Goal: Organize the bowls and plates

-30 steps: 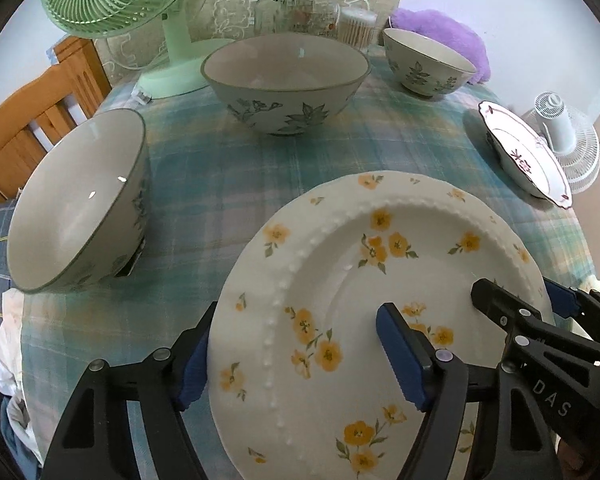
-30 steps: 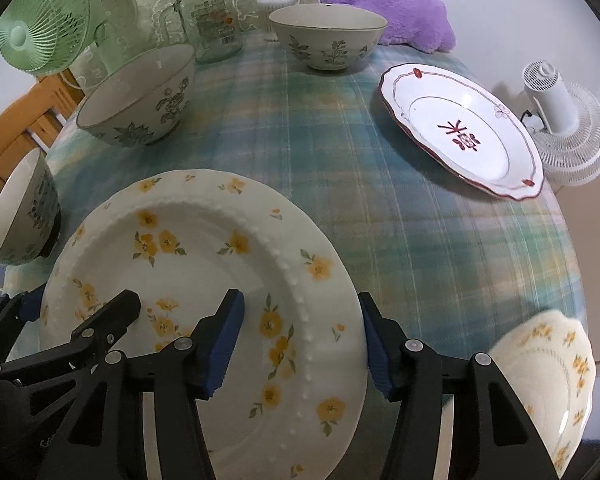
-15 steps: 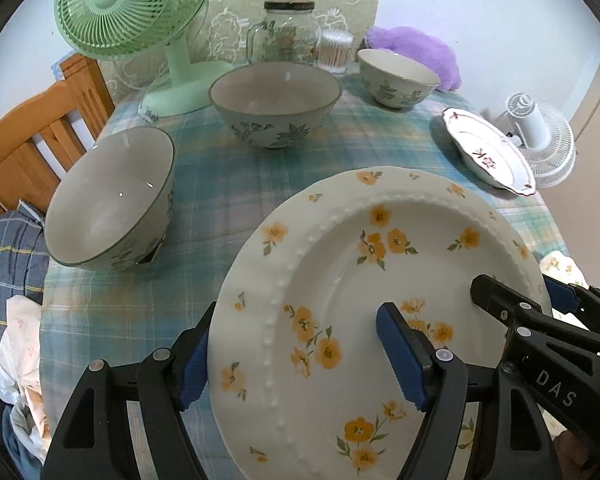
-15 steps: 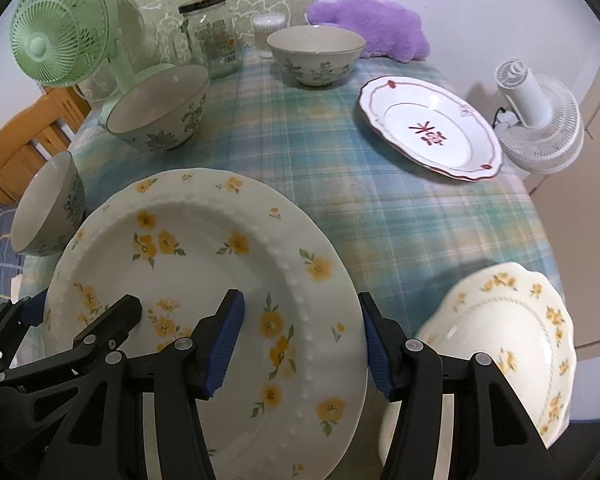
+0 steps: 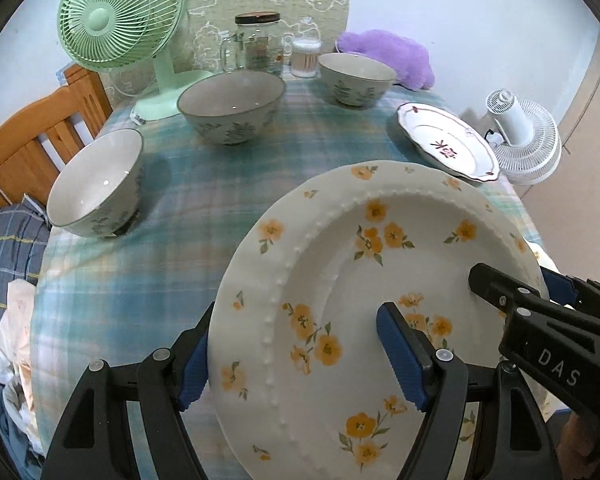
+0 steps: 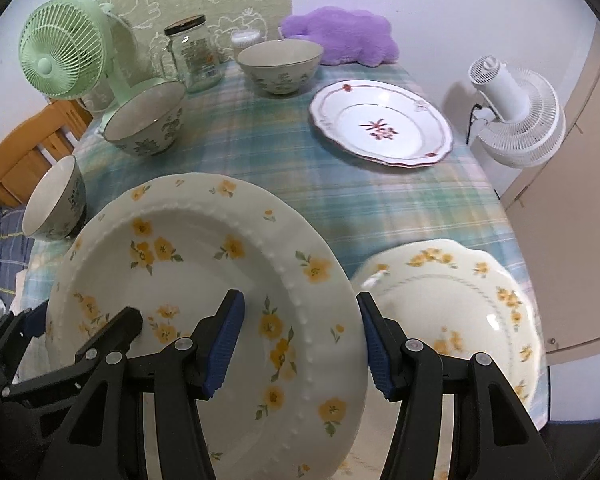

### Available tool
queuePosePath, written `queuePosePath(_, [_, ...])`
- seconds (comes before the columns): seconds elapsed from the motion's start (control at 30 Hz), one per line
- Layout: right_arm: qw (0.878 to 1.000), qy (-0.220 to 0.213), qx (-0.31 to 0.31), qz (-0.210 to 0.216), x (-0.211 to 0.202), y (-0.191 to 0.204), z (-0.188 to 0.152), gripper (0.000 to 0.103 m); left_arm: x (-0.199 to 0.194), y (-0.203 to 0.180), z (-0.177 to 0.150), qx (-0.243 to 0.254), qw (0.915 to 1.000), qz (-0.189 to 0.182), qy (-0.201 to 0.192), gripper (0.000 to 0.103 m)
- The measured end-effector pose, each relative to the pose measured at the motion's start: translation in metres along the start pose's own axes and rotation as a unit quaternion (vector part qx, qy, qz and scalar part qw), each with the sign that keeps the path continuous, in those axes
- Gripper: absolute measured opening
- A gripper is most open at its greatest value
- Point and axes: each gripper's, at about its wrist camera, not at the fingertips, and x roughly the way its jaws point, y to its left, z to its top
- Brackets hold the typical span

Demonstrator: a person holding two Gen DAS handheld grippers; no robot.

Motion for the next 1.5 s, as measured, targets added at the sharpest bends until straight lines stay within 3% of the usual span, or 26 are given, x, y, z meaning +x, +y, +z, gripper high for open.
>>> queuePosePath(0.53, [1.0,-0.015,0.001,-0.003,-0.02,-0.086,-0.001,0.06,-0.004,-0.082,0.0,0.001,0.9999,-0.008,-0.013,0.076])
queuePosePath(1.07, [1.0,0.003,0.008,-0.019,-0.014,-0.167,-0.018,0.06,0.019,-0.159,-0.02,0.002,0.9997,-0.021,0.009,0.077])
queuePosePath(1.5, [0.999,0.029,-0.001,-0.024,0.005,-0.199,-0.03,0.06,0.04,-0.184,-0.036,-0.014,0.9991,-0.025,0.032,0.078])
